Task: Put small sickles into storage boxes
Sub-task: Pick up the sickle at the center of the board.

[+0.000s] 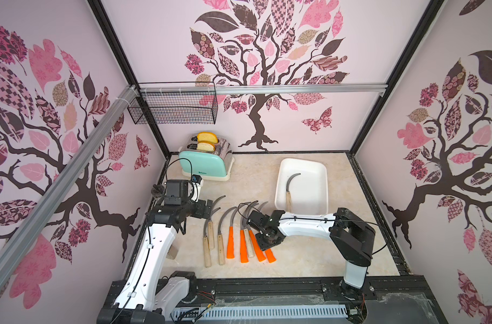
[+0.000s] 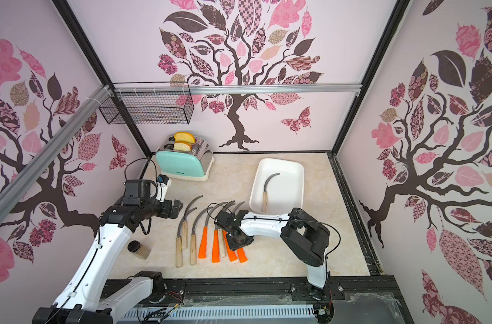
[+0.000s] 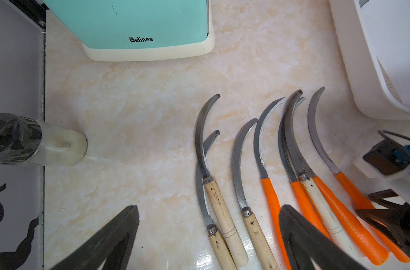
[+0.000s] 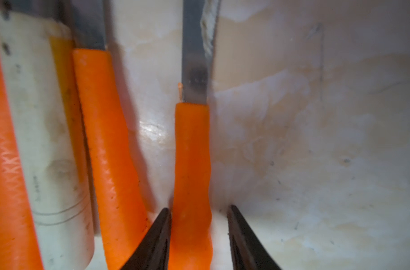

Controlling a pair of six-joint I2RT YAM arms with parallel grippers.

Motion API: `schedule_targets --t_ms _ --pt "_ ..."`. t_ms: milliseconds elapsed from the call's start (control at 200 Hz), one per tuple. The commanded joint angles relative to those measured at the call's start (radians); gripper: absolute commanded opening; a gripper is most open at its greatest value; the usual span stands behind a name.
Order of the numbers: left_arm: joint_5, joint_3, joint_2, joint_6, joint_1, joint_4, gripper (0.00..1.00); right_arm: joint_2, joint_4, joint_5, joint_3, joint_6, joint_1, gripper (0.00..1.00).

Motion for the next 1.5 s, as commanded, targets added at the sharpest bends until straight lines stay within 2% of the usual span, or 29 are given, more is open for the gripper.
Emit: schedule_targets --t_ms 0,630,1220,1495 --pt "0.013 -0.009 -0.015 0.011 -0.004 0.005 0.98 0.008 -0.041 0.022 0.021 0.006 0.007 0.43" --pt "0.027 -0.01 -0.011 0.011 -0.004 -0.005 0.98 0.019 -0.046 0.02 0.007 0.006 0.013 0.38" --pt "0.036 0.023 0.004 0.011 -0.004 -0.007 0.98 0.026 -0.037 0.04 -0.018 -0.002 0.013 0.21" --pt "0.033 0.045 0.014 -0.015 -0.004 -0.001 0.98 0.013 -0.048 0.062 -0.006 -0.014 0.013 0.18"
